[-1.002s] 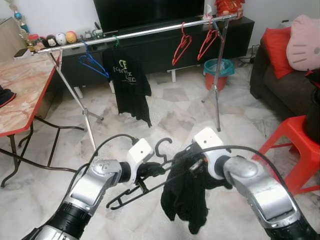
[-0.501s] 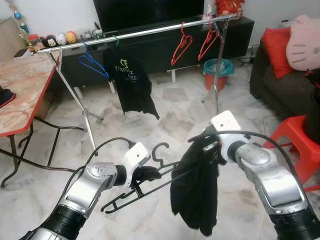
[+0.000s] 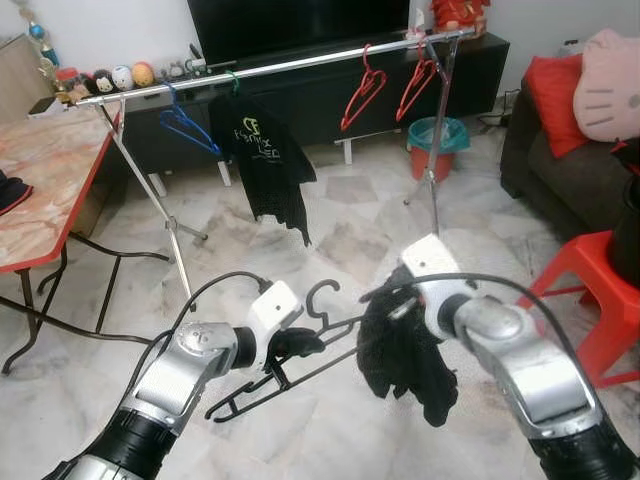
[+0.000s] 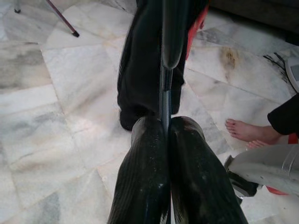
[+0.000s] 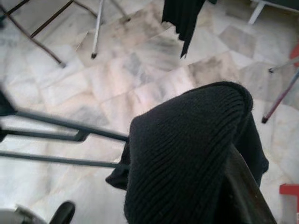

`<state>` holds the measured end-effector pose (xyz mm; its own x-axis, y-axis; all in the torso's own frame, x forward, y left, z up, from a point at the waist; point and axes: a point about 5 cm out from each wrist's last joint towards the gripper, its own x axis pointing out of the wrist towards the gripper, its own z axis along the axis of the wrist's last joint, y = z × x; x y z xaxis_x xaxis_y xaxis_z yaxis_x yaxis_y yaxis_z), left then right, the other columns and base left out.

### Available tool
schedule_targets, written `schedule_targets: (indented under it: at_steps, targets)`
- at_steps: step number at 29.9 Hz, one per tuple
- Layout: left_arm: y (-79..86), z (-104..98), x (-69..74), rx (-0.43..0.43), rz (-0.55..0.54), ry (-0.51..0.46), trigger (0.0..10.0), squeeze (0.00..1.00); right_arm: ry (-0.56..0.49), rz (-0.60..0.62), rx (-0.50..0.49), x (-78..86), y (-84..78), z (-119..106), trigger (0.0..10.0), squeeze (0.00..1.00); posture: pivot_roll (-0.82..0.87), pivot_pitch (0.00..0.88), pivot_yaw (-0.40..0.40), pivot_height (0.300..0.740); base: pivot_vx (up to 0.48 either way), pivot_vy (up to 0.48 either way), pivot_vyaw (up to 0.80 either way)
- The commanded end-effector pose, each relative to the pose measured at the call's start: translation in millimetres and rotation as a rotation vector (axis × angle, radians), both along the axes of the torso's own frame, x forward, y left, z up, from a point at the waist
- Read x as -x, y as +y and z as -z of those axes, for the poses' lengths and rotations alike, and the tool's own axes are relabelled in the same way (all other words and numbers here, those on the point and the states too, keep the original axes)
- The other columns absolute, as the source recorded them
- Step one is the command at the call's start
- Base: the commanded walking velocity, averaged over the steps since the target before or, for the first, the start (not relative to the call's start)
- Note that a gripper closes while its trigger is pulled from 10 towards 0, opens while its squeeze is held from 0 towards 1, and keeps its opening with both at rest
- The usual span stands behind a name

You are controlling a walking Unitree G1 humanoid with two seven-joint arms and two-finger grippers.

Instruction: Hang hanger

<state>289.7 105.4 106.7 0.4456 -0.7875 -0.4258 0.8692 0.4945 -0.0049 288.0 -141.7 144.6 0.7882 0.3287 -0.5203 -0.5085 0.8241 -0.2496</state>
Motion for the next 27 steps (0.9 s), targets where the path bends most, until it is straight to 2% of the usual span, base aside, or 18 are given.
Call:
schedule_targets:
  at_steps: [1,9,12,15,21,23,24,27]
  targets:
    - [5.2,-8,-6.1,0.002,-0.022,-0.035,10.0,0.00,-0.030,-0.053,-0.019,3.3,9.1,-9,10.0,0.00,-0.13,0.000,0.129,0.740,0.000,0.000,0.00]
    - [4.2,-6,-3.0,-0.001,-0.001,-0.021,10.0,0.00,-0.011,-0.165,-0.009,13.1,17.6,-8,10.0,0.00,-0.13,0.000,0.131,0.740,0.000,0.000,0.00]
    - [4.4,-5,-1.4,-0.009,0.010,-0.013,10.0,0.00,-0.002,-0.288,-0.003,24.0,24.3,-10,10.0,0.00,-0.13,0.000,0.131,0.740,0.000,0.000,0.00]
    - [5.5,-4,-2.8,-0.027,-0.005,-0.026,10.0,0.00,0.010,-0.340,0.013,30.2,23.8,-12,10.0,0.00,-0.13,0.000,0.131,0.740,0.000,0.000,0.00]
    - [8.0,-6,-16.0,-0.031,-0.111,-0.058,10.0,0.00,0.059,-0.315,0.024,34.9,18.6,-7,10.0,0.00,-0.13,0.000,0.131,0.740,0.000,0.000,0.00]
    - [9.6,-6,-17.4,-0.047,-0.122,-0.052,10.0,0.00,0.066,-0.293,0.031,34.5,17.3,-5,10.0,0.00,-0.14,0.000,0.133,0.740,0.000,0.000,0.00]
    - [11.7,-4,-17.9,-0.080,-0.119,-0.056,10.0,0.00,0.069,-0.277,0.037,33.9,15.9,-4,10.0,0.00,-0.13,0.000,0.135,0.740,0.000,0.000,0.00]
    - [18.4,-1,-23.0,-0.118,-0.189,-0.064,10.0,0.00,0.075,-0.256,0.032,32.9,15.0,-2,10.0,0.00,-0.13,0.000,0.136,0.740,0.000,0.000,0.00]
